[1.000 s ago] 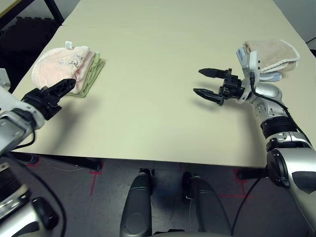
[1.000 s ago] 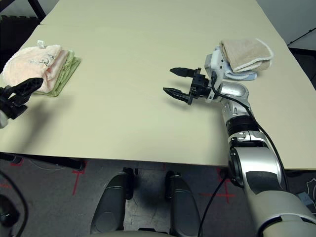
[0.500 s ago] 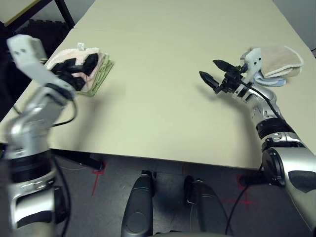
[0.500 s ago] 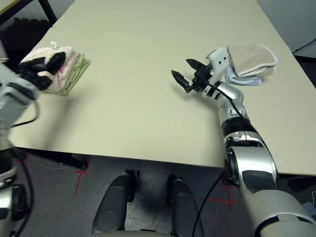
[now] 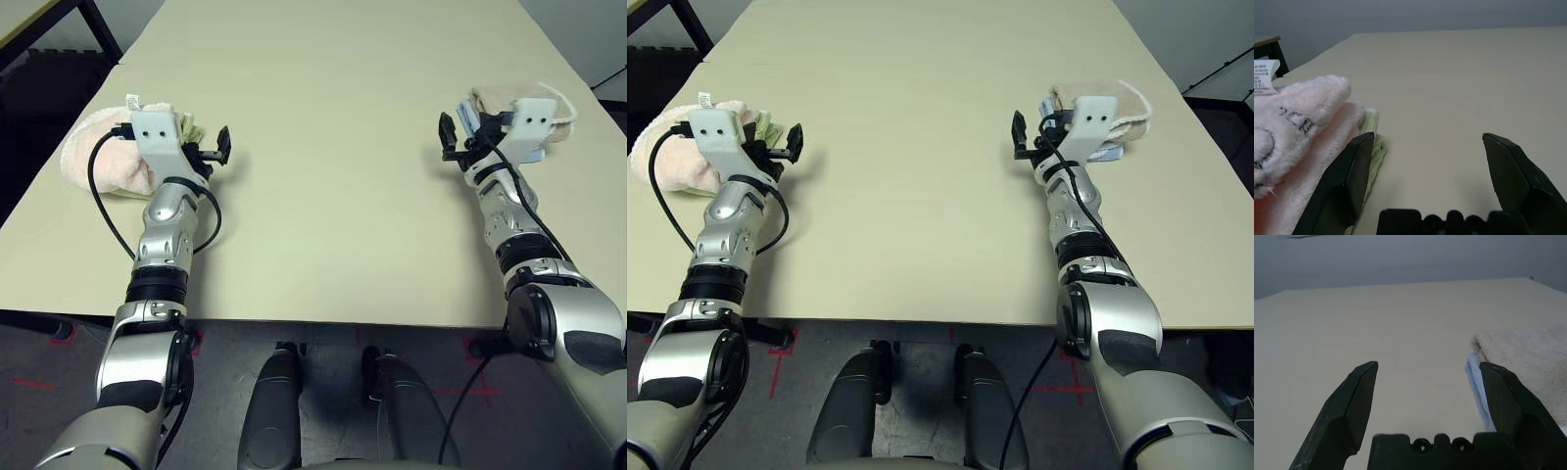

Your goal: Fold the towel and set it aside.

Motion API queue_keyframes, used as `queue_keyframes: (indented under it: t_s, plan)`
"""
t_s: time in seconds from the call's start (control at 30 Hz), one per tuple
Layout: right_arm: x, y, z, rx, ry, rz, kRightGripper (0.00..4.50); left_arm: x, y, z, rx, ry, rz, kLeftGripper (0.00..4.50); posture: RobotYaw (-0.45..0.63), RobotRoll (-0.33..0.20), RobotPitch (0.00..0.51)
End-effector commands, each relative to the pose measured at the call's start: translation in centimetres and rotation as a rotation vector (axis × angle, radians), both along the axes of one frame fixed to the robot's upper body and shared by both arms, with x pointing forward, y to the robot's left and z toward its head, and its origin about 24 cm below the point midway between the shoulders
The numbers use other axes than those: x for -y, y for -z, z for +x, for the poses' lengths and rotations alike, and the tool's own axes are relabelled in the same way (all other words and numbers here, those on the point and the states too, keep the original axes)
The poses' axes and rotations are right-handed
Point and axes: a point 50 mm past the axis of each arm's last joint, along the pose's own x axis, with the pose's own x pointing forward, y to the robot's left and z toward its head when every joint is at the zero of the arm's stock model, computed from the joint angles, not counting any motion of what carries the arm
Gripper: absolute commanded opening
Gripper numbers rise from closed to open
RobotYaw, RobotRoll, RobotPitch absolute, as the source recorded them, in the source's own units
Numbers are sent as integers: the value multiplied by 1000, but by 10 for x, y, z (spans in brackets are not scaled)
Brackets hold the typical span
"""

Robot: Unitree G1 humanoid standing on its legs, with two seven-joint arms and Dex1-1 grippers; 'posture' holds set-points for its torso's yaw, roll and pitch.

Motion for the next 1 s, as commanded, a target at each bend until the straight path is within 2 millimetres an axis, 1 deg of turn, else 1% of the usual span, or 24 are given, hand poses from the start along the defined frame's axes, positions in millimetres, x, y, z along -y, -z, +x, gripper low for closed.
queue_keyframes:
  t_s: [0.03, 0.2, 0.43, 0.63, 1.0]
  plan:
    - [16, 12, -7, -6, 68, 11, 4500, -6, 10, -2, -9, -10, -18, 4488, 1, 0, 160]
    - [21, 19, -13, 4, 74, 1, 4500, -11, 9, -2, 0, -33, 5, 4488, -12, 0, 158]
    - [27, 32, -16, -68, 87, -23, 4500, -15, 0, 0, 33, -38, 17, 4488, -14, 0, 157]
    - [21, 41, -16, -100, 50, -23, 4500, -18, 4, -3, 24, -35, -2, 4488, -15, 0, 157]
    - [13, 38, -13, -104, -3, -17, 4500, -24, 10, -7, -6, -36, -6, 4488, -12, 0, 156]
